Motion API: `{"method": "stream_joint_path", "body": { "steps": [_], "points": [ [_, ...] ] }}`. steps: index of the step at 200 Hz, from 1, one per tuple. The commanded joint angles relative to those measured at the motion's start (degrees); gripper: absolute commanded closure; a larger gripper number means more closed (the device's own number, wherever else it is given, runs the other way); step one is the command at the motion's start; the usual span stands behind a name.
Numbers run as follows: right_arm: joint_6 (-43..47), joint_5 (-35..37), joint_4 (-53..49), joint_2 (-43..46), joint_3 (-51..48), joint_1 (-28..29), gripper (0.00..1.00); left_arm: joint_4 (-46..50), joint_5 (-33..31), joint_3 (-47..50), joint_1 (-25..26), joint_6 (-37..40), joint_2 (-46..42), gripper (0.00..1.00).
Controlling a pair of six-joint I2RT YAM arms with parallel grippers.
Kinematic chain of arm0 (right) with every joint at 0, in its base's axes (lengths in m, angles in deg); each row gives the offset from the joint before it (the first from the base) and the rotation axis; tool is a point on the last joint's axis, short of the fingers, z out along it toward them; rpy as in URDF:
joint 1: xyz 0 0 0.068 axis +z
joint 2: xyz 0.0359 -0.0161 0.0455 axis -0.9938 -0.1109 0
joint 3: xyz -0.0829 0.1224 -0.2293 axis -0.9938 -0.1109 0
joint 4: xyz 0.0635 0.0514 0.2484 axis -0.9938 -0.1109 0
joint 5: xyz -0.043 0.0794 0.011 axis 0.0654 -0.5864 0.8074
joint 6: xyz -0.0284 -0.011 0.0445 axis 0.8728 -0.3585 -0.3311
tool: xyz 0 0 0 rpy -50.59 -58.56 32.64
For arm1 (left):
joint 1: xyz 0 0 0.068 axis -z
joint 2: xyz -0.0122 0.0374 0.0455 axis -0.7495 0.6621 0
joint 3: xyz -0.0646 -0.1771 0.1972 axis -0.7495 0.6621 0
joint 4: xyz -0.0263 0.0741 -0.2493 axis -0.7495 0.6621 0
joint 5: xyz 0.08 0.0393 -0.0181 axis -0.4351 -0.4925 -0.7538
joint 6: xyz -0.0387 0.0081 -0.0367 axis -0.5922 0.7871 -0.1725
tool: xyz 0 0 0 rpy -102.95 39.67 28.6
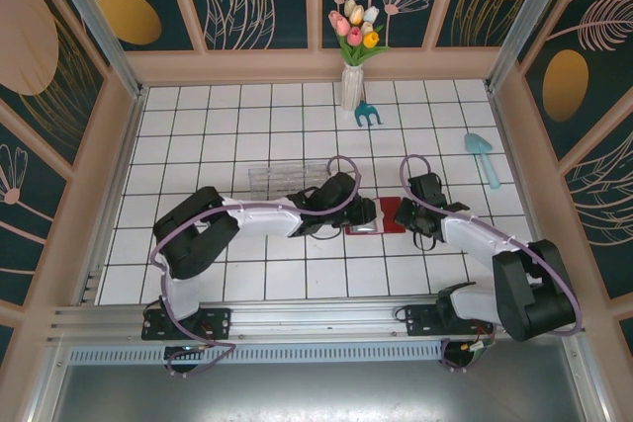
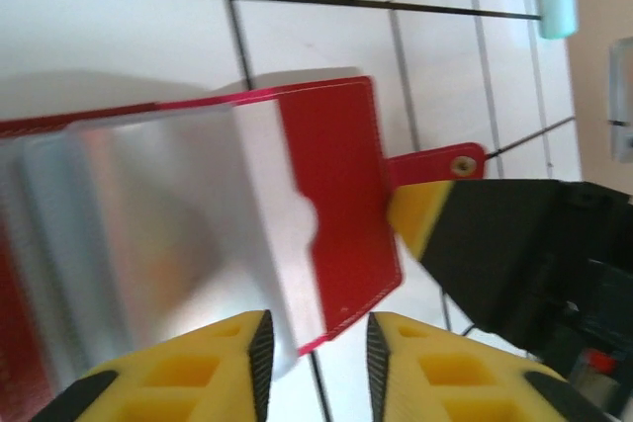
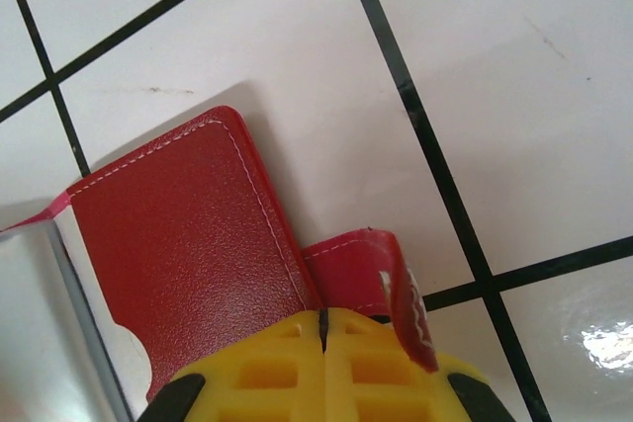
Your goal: Take the credit cards out of the card holder
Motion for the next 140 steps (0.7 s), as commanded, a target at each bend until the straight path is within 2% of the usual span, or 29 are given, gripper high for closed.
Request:
{"method": "stream_joint_path", "body": {
  "steps": [1, 14, 24, 42, 48, 53, 93, 108, 140],
  "points": [
    [1.21, -0.8, 1.59, 0.35, -0.65, -0.31, 1.0, 0.79, -1.62, 1.12, -0.7, -1.63, 2.22, 0.62],
    [1.26, -0.9, 1.47, 0.8, -0.66, -0.25, 1.0, 1.27, -2.41, 1.02, -0.72, -1.96, 2.57, 0.59],
    [1.34, -0.89, 1.48, 1.06, -0.65, -0.32, 1.0, 1.57, -3.16, 0.93, -0.72, -2.02, 2.38, 0.52],
    [1.43, -0.95, 1.48, 1.3, -0.65, -0.31, 1.0, 2.98, -4.79, 0.7, -0.67, -1.78, 1.99, 0.51],
    [1.43, -0.9, 1.49, 1.32, -0.69, -0.25, 1.0, 3.77, -5.51, 0.67, -0.71, -1.75, 1.99, 0.46],
    [1.44, -0.89, 1.48, 1.31, -0.7, -0.3, 1.0, 4.15, -6.02, 0.62, -0.67, -1.77, 1.84, 0.45],
    [1.43, -0.89, 1.7, 1.41, -0.92, -0.29, 1.0, 6.3, -8.1, 0.88, -0.71, -2.51, 1.28, 0.48],
    [1.52, -0.72, 1.58, 1.43, -0.92, -0.27, 1.0, 3.69, -7.26, 2.11, -0.72, -2.26, -0.01, 0.51],
    [1.52, -0.47, 1.66, 0.92, -1.13, -0.27, 1.0, 0.78, -6.76, 4.2, -0.67, -1.97, -3.32, 0.51]
  ]
}}
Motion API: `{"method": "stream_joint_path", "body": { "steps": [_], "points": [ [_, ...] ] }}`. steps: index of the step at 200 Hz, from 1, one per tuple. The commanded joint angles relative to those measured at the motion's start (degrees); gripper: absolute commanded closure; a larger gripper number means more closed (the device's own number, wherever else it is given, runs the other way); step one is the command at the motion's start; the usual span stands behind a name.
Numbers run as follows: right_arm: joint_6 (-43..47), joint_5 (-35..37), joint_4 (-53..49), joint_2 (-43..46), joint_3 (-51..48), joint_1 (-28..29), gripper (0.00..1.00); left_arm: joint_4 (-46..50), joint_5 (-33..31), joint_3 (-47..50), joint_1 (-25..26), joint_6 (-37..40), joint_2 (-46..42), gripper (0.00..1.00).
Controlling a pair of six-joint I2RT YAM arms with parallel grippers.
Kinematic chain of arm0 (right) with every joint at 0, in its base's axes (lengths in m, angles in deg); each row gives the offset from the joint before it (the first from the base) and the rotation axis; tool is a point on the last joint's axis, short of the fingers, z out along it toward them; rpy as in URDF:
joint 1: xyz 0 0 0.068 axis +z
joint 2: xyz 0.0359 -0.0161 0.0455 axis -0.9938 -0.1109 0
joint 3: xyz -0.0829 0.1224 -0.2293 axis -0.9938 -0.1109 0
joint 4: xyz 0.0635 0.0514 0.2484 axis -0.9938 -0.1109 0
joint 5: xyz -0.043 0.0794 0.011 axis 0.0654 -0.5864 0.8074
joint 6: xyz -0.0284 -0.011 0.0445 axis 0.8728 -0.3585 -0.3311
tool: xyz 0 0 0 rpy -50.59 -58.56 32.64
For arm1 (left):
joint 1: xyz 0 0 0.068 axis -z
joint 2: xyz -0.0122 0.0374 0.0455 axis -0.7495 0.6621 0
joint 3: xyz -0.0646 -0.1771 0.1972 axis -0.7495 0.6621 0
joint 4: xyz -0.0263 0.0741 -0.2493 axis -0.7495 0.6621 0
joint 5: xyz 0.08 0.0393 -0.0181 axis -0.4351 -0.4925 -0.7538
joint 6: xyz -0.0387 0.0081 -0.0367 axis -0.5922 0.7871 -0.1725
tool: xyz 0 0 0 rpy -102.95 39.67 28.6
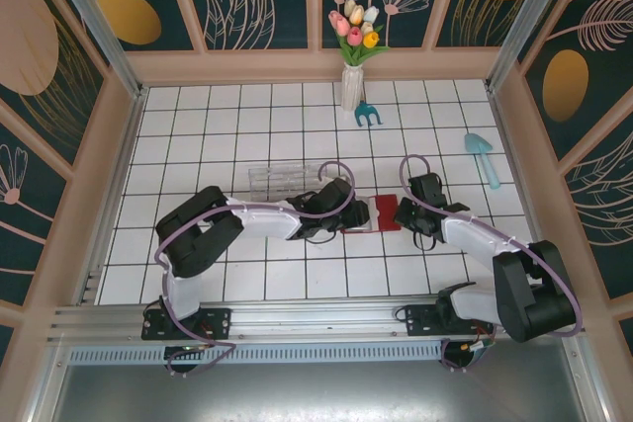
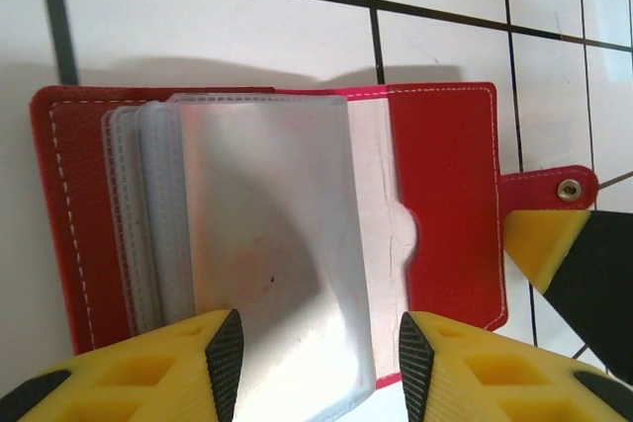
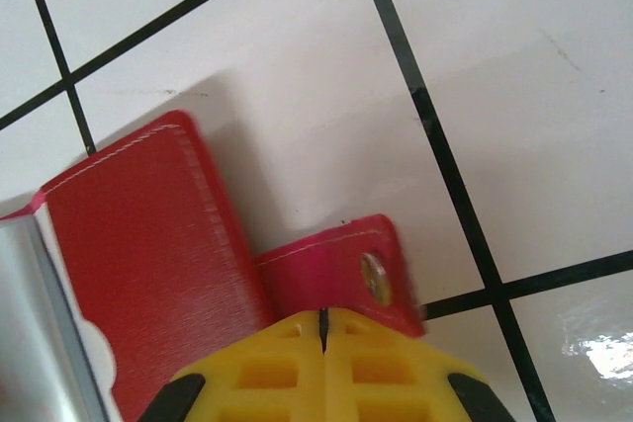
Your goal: Take the credit cards out of the card holder
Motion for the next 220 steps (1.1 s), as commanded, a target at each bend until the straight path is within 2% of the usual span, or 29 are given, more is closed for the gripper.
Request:
{"method": "stream_joint_path", "body": {
  "steps": [1, 29, 51, 87, 184, 220],
  "points": [
    [0.49, -0.13, 0.92, 0.67, -0.83, -0.21, 1.0, -0.06, -1.15, 1.3, -0.4, 0.1, -3.34, 0.51],
    [0.53, -0.47, 1.29, 0.57, -1.2, -0.19, 1.0, 2.93, -2.19, 0.34, -0.37, 0.9, -3.22, 0.51],
    [0.67, -0.29, 0.98, 0.9, -0.9, 0.16, 1.0, 1.42, -0.96, 1.15, -0.42, 0.7, -3.25, 0.51],
    [1.36, 0.88, -0.26, 2.84, 0.42, 1.66, 1.0, 4.9, -3.84, 1.06, -0.4, 0.46, -4.09, 0.51],
    [1.2, 0.62, 0.87, 0.31, 0.16, 2.59, 1.0, 4.21, 0.9, -3.02, -0.36, 0.65, 1.18, 0.52],
    [1.17, 0.94, 0.65, 0.49, 0.13, 2.66, 1.0, 7.83, -3.25, -2.74, -0.37, 0.34, -0.59, 0.53]
  ]
}}
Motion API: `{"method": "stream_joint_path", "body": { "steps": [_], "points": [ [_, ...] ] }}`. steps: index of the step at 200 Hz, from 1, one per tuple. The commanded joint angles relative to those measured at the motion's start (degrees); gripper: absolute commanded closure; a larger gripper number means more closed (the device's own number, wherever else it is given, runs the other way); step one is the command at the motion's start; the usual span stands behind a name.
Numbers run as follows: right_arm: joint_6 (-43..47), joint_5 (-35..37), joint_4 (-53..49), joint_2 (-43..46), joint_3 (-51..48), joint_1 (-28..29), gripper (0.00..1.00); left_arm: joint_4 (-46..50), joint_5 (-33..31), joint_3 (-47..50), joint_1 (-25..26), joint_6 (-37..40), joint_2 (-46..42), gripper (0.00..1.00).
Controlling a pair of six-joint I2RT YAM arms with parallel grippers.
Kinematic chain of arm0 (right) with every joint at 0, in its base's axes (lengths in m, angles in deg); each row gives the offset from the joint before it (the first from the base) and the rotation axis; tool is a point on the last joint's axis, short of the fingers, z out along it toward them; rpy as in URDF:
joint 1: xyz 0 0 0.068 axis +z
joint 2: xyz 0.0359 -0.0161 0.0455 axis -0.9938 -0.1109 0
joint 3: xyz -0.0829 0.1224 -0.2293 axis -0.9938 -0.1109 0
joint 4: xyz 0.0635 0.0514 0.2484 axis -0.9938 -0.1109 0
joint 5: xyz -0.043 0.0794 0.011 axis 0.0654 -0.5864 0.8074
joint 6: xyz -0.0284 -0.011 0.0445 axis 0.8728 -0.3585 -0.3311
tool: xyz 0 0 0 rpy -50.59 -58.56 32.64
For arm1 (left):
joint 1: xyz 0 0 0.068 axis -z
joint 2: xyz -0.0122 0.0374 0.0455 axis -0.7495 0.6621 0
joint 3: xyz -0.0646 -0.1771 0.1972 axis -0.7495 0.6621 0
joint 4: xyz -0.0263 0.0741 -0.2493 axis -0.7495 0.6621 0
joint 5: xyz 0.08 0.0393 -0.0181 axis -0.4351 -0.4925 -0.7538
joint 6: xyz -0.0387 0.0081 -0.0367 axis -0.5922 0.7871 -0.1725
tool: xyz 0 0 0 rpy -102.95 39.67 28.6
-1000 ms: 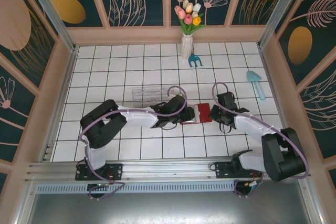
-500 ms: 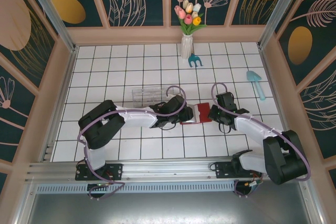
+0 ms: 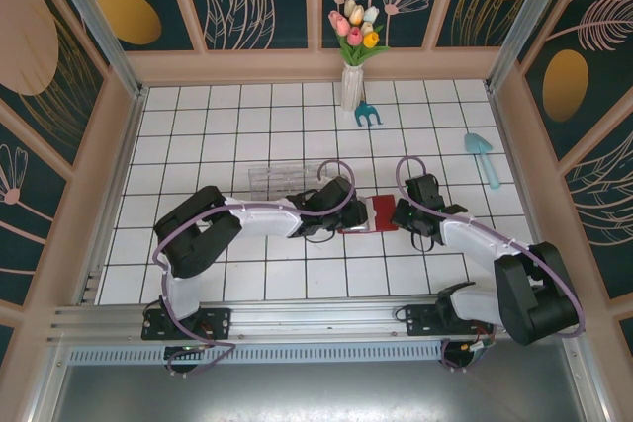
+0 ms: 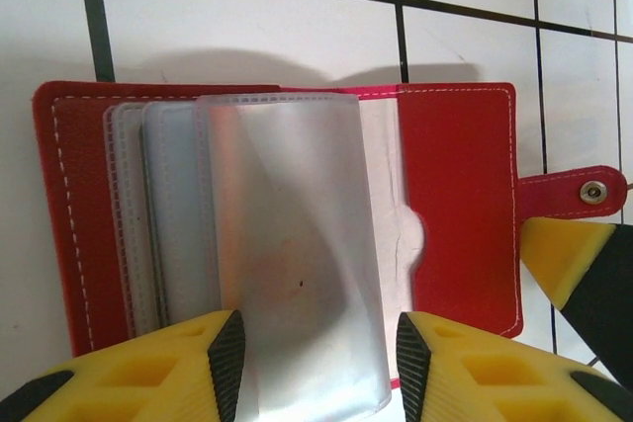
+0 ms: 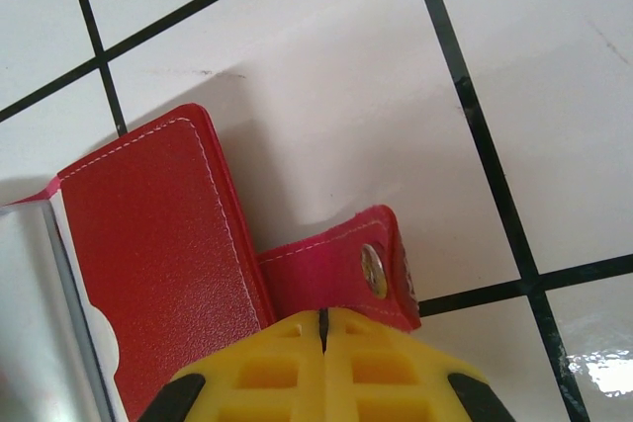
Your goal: Take the credit cards out of the card holder
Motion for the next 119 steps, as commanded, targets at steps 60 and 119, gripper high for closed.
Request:
{"method": "stream_joint_path", "body": {
  "steps": [60, 119],
  "points": [
    [0.67, 0.16, 0.72, -1.05, 0.38, 0.46, 1.0, 5.79, -6.08, 1.08, -0.39, 0.71, -3.7, 0.52],
    [0.5, 0.25, 0.63, -0.61, 0.12, 0.54, 1.0, 4.74, -1.41, -1.38, -0.38, 0.59, 1.17, 0.52]
  ]
}}
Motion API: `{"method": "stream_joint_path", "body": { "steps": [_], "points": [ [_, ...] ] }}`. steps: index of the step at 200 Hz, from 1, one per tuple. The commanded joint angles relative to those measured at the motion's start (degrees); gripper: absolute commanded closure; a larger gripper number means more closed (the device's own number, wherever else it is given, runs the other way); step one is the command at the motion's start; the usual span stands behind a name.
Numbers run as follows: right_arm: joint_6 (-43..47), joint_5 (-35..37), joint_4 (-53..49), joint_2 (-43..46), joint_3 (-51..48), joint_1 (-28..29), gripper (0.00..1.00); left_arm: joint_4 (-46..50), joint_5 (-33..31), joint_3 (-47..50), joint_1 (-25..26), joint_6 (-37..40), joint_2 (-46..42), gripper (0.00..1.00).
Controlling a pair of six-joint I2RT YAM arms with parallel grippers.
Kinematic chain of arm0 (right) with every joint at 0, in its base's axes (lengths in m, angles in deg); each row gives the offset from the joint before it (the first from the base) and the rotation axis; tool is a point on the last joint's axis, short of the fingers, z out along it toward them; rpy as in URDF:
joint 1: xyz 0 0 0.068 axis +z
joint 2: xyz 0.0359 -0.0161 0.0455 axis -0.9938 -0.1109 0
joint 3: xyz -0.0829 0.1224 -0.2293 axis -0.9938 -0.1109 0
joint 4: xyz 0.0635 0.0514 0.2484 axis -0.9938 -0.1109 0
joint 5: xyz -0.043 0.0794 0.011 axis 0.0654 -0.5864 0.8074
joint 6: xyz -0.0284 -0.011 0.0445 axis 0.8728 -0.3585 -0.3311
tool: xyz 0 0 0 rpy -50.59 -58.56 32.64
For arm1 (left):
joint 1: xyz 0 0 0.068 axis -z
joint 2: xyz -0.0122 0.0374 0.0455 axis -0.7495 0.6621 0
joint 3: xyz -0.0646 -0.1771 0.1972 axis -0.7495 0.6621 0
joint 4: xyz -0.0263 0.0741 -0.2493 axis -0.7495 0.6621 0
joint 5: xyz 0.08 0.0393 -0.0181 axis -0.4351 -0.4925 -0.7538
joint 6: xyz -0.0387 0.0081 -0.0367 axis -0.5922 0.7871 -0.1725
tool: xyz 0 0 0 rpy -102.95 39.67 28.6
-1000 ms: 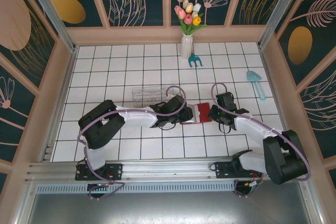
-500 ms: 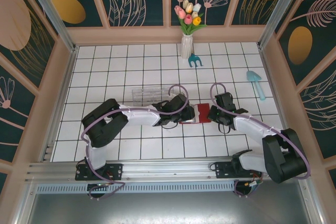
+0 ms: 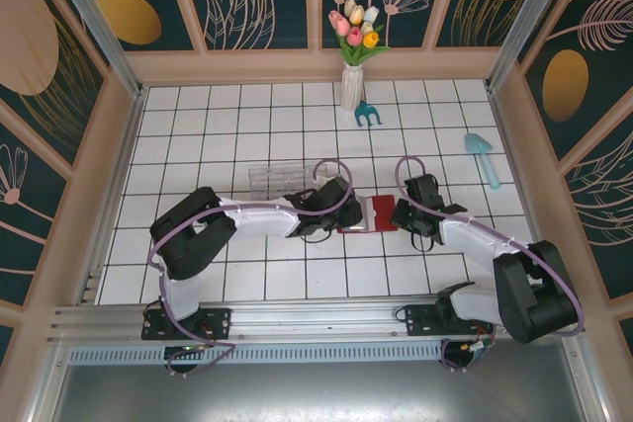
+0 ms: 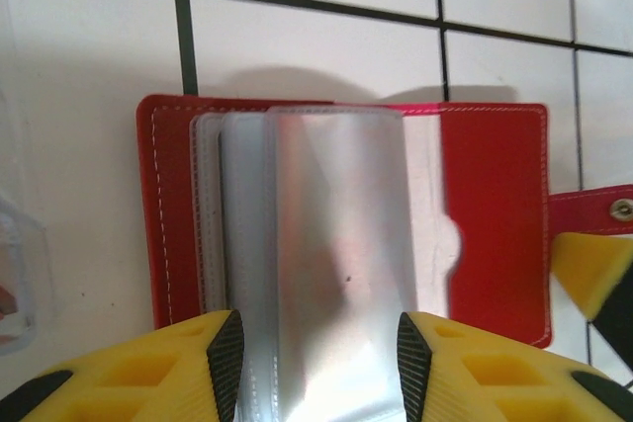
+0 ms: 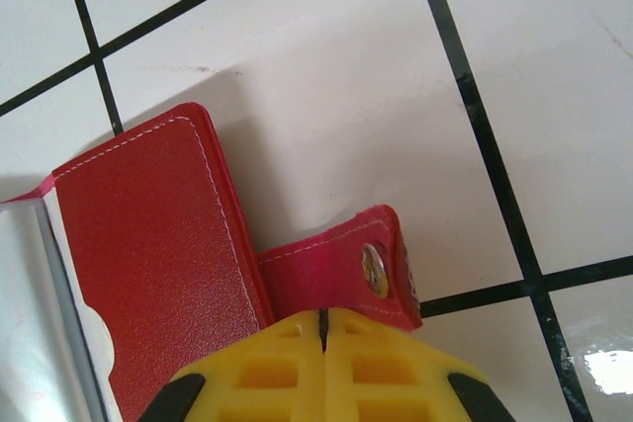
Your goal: Take the credit cards out of the card holder
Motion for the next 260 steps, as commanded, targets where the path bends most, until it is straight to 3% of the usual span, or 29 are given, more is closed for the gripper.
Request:
{"method": "stream_joint_path", "body": {
  "steps": [1, 105, 169, 190, 260],
  "points": [
    [0.5, 0.25, 0.39, -0.19, 0.12, 0.5, 1.0, 0.82, 1.97, -1.6, -0.32, 0.64, 2.23, 0.52],
    [0.23, 0.16, 0.7, -0.28, -0.11, 0.69, 1.0, -11.88, 9.45, -0.43, -0.22, 1.53, 1.38, 0.52],
    [-0.34, 2.23, -0.68, 1.9, 0.03, 0.59, 1.0, -11.55, 10.72, -3.2, -0.13, 2.35, 3.0, 0.49],
    [-0.47, 3.44, -1.99, 4.11, 0.18, 0.47, 0.95, -12.36, 11.26, -3.13, -0.14, 2.94, 2.98, 0.42],
    [-0.3, 4.32, -4.42, 7.53, 1.6, -0.23, 0.9, -12.31, 11.21, -3.0, -0.14, 3.14, 3.05, 0.4]
  ]
}}
